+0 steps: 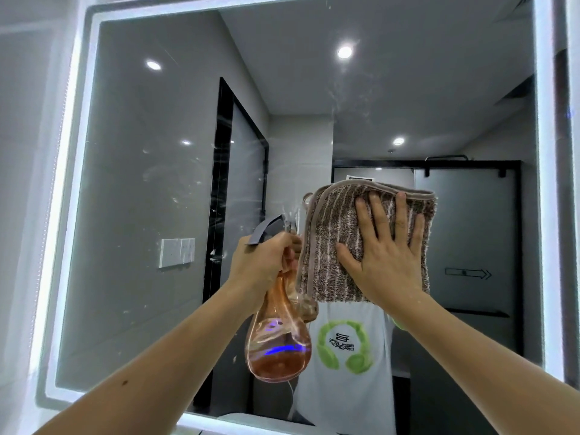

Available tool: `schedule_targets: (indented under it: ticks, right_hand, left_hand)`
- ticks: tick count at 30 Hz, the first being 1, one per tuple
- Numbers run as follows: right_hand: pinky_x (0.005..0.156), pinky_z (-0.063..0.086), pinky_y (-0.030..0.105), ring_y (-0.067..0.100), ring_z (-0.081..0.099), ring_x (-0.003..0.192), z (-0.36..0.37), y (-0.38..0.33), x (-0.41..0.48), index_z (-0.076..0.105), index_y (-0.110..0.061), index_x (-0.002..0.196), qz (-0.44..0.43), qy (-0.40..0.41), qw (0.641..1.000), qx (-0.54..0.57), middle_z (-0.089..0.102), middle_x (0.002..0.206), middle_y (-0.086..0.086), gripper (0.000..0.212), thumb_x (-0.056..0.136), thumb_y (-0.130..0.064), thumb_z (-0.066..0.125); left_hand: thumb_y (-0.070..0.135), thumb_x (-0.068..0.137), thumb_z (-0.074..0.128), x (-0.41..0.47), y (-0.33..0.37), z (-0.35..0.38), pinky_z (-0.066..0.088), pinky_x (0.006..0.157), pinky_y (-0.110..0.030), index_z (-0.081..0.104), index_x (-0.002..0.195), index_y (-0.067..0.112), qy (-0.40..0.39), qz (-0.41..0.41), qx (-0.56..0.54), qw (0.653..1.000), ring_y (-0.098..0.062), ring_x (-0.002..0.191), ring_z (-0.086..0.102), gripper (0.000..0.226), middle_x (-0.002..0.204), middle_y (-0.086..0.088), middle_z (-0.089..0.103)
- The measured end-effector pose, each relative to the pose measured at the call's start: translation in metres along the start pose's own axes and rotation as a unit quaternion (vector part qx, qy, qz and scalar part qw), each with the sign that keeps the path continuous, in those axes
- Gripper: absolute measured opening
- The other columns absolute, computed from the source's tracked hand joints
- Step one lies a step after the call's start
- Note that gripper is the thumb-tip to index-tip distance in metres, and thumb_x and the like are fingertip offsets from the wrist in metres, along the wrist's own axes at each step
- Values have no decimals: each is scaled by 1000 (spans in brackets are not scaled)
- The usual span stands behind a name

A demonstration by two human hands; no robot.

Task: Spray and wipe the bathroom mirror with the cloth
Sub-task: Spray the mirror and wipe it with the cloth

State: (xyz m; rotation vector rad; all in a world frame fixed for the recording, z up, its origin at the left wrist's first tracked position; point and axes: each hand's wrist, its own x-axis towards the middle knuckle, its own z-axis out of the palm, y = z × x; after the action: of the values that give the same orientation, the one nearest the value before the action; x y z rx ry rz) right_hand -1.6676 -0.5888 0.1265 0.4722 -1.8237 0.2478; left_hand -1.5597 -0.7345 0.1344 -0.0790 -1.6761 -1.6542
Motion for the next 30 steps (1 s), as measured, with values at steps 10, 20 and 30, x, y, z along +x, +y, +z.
schedule_targets:
  ticks: [10,20,30]
  right_hand:
    - [107,-27,41,19,-32,135,0,-1,2,-17,-31,140,-5,-11,1000,-3,-22,148,-8,74,78,-67,5]
    - [112,-12,41,16,-14,140,22,-103,20,-2,-31,142,-75,19,996,46,-5,148,-10,74,80,-65,20]
    - [112,6,49,24,11,141,38,-165,34,29,-26,143,-89,63,993,33,34,149,-1,74,82,-68,30]
  left_hand:
    - [17,82,58,-6,-6,-5,50,70,-33,68,79,4,3,-24,-4,1000,-25,72,58,16,77,-13,64]
    - [13,80,59,9,-10,-89,49,74,-35,64,65,9,40,-3,12,999,-26,73,60,16,74,-15,63]
    - [8,86,56,25,-11,-145,52,50,-20,65,80,16,-3,26,-16,1000,-9,54,67,14,54,5,70]
